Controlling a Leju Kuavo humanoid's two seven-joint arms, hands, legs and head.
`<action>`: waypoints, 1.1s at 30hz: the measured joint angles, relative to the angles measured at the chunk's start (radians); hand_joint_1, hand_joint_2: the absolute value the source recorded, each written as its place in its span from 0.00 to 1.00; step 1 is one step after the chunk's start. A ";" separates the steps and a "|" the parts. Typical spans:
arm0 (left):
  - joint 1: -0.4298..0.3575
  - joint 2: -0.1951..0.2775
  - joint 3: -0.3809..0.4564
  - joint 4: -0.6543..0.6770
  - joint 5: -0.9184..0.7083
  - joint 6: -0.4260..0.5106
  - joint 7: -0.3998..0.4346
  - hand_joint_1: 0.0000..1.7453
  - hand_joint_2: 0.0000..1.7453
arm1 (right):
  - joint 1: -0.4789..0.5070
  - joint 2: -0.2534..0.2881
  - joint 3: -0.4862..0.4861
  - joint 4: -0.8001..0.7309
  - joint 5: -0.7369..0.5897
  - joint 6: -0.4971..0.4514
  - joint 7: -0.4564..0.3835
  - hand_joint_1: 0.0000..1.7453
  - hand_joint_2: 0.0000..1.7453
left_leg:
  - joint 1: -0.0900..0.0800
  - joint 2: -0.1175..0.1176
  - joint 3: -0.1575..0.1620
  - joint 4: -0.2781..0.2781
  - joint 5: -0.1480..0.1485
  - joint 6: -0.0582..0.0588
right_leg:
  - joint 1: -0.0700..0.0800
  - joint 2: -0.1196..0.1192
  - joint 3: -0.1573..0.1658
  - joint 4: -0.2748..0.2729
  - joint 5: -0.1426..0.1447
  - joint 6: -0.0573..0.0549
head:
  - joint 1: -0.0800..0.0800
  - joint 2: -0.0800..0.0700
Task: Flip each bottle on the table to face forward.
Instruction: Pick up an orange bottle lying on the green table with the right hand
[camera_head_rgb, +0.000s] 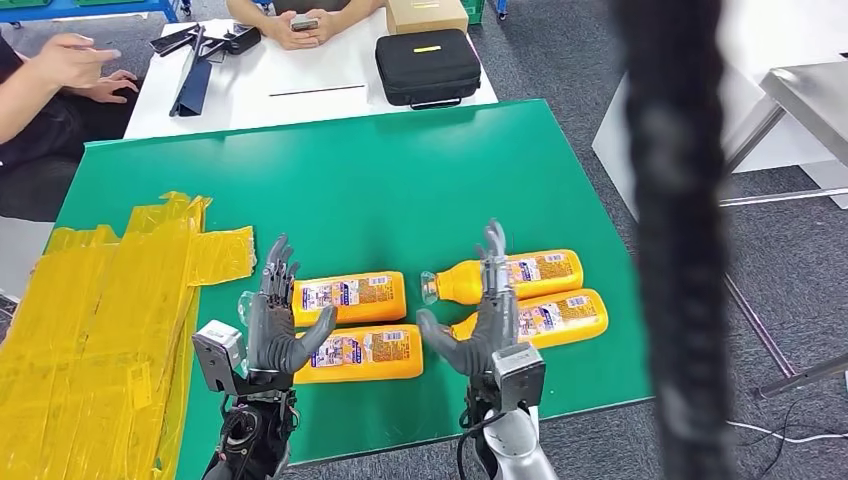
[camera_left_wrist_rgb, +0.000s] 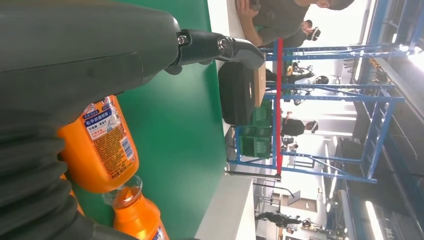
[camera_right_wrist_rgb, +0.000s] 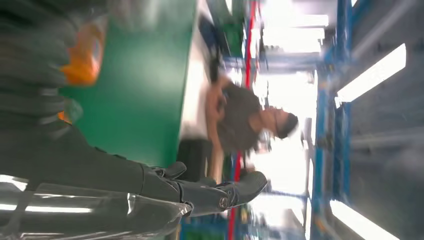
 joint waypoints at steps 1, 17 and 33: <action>0.001 0.000 0.001 0.000 0.001 0.000 0.000 0.00 1.00 | 0.000 -0.006 -0.001 0.003 0.020 0.034 0.009 0.00 1.00 | 0.000 0.000 0.000 0.000 0.000 0.000 | 0.000 0.000 0.000 0.000 0.000 0.000 | 0.000 0.000; 0.015 0.003 0.077 -0.019 0.010 -0.049 0.005 0.00 1.00 | 0.092 -0.221 -0.150 -0.079 0.637 0.118 0.256 0.00 1.00 | -0.001 0.000 0.000 0.000 -0.001 0.002 | -0.002 0.000 0.000 0.000 0.000 0.000 | 0.000 0.000; 0.043 0.003 0.097 -0.035 0.010 -0.054 0.006 0.00 1.00 | 0.102 -0.368 -0.206 -0.082 0.732 0.162 0.307 0.00 1.00 | -0.001 0.000 0.000 0.000 -0.001 0.002 | -0.002 0.000 0.000 0.000 0.000 0.000 | 0.000 0.000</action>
